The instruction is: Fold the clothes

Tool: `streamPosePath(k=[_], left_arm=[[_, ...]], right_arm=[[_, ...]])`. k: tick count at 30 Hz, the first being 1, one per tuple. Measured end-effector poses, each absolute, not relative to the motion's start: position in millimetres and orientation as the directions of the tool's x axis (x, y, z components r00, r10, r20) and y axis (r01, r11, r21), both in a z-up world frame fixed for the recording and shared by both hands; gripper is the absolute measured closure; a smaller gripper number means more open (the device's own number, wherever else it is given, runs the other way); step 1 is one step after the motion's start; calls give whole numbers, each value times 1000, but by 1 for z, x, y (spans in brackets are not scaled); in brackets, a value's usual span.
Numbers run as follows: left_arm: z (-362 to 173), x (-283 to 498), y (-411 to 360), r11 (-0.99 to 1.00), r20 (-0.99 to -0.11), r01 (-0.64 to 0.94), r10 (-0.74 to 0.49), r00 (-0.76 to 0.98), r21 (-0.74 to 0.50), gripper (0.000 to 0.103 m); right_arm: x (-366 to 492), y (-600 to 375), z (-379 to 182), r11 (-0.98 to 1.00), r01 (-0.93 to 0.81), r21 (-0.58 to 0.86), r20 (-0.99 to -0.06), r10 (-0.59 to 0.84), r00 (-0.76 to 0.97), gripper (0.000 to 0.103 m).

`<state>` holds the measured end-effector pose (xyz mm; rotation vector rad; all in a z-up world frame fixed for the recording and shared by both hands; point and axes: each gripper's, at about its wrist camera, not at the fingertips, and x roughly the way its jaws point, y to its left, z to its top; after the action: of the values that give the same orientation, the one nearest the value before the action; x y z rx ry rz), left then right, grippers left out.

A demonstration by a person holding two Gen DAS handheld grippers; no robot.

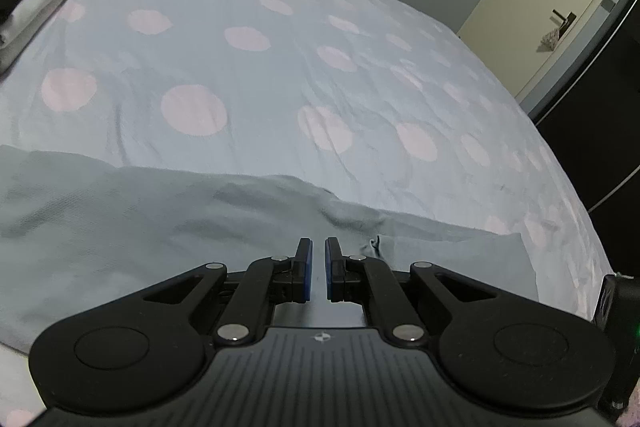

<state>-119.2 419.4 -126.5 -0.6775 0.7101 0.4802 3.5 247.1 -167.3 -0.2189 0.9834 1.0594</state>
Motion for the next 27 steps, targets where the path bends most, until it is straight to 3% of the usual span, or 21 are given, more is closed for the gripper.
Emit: streamPosePath(k=[2, 5, 12, 19, 27], left_arm=[[-128, -118, 419, 690, -722, -597, 154, 674, -410, 97], [-129, -116, 419, 692, -718, -580, 126, 684, -430, 96], [-135, -109, 414, 703, -718, -535, 49, 694, -469, 96], [-149, -89, 396, 747, -758, -467, -76, 648, -474, 96], [-174, -70, 401, 706, -800, -513, -129, 586, -489, 96]], right_arm=[[4, 245, -165, 471, -819, 327, -753, 654, 76, 67], [-1, 240, -154, 416, -834, 362, -741, 672, 13, 68], [4, 228, -134, 441, -896, 58, -790, 568, 229, 68], [26, 194, -117, 482, -876, -20, -780, 540, 315, 64], [49, 165, -116, 539, -834, 119, -750, 599, 280, 64]])
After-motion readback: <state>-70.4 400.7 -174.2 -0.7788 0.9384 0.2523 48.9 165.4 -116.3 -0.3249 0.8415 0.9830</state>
